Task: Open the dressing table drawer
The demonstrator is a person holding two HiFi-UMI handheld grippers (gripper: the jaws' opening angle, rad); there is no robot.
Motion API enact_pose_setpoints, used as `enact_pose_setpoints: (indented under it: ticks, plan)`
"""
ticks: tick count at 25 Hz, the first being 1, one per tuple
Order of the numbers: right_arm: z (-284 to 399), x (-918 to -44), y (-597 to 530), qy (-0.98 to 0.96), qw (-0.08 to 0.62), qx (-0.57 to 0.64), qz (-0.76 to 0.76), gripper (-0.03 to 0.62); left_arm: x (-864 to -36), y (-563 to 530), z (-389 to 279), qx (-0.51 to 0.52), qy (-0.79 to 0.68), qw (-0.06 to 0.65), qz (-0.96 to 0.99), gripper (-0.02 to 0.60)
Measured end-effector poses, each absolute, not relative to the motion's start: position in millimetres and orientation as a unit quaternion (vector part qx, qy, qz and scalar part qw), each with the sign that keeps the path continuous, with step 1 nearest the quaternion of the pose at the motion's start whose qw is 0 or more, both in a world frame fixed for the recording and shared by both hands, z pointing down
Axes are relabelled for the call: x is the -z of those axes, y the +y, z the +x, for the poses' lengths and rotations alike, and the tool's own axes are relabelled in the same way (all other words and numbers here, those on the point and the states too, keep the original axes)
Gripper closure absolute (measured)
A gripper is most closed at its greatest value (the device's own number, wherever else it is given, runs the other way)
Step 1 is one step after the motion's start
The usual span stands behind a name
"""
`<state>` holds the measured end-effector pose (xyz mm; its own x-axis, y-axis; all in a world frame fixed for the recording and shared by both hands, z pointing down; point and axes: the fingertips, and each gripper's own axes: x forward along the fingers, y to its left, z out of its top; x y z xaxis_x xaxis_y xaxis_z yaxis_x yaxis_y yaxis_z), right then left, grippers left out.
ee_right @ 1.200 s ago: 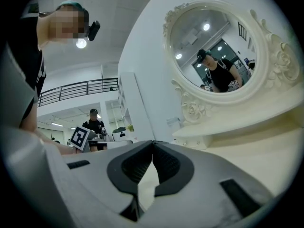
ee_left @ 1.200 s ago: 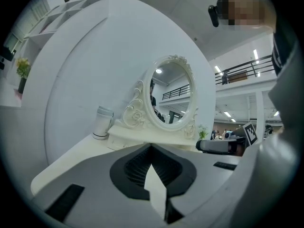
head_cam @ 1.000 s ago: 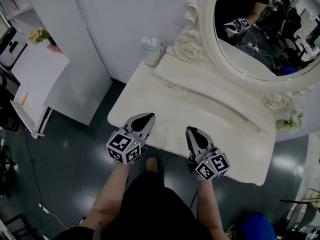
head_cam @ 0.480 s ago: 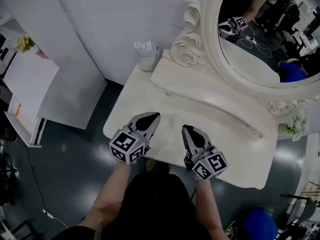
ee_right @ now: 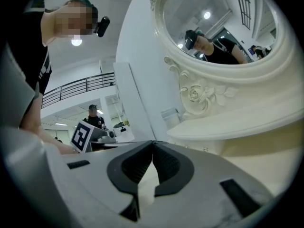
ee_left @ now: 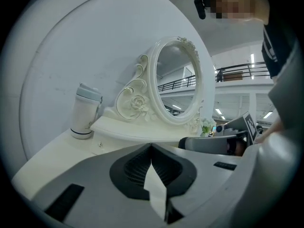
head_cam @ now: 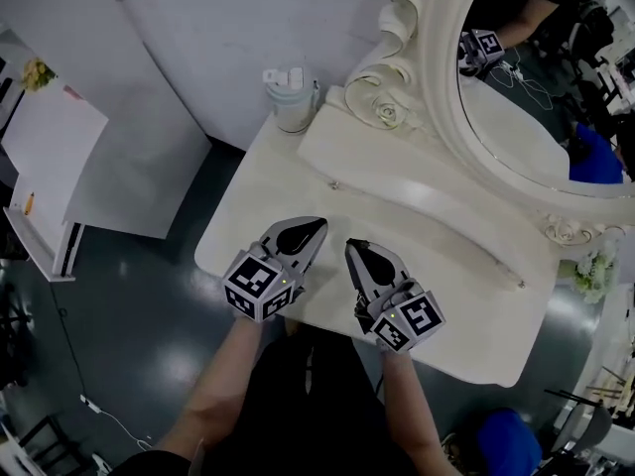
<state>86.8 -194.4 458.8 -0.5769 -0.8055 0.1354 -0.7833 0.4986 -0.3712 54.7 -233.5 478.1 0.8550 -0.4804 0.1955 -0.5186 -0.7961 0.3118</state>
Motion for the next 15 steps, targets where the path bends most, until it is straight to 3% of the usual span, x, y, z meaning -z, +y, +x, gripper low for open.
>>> enact_pose_setpoints:
  ticks: [2, 7, 8, 12, 15]
  plan:
    - [87.0, -463.4, -201.8, 0.869, 0.026, 0.206, -0.45, 0.588, -483.5, -237.5, 59.9, -0.058, -0.266, 0.186, 0.944, 0.545]
    - [89.3, -475.4, -219.1, 0.876, 0.019, 0.215, -0.432, 0.588, -496.2, -255.3, 68.2, -0.068, -0.283, 0.19, 0.938, 0.537]
    - [90.8, -477.8, -221.7, 0.877, 0.017, 0.216, -0.43, 0.588, -499.0, -258.7, 69.7, -0.07, -0.287, 0.193, 0.936, 0.502]
    - [97.1, -486.7, -231.6, 0.878, 0.013, 0.224, -0.423, 0.588, -511.6, -274.1, 74.2, -0.087, -0.307, 0.201, 0.926, 0.46]
    - [101.3, -493.5, -235.8, 0.877, 0.011, 0.231, -0.42, 0.588, -520.5, -284.4, 75.6, -0.103, -0.327, 0.205, 0.917, 0.456]
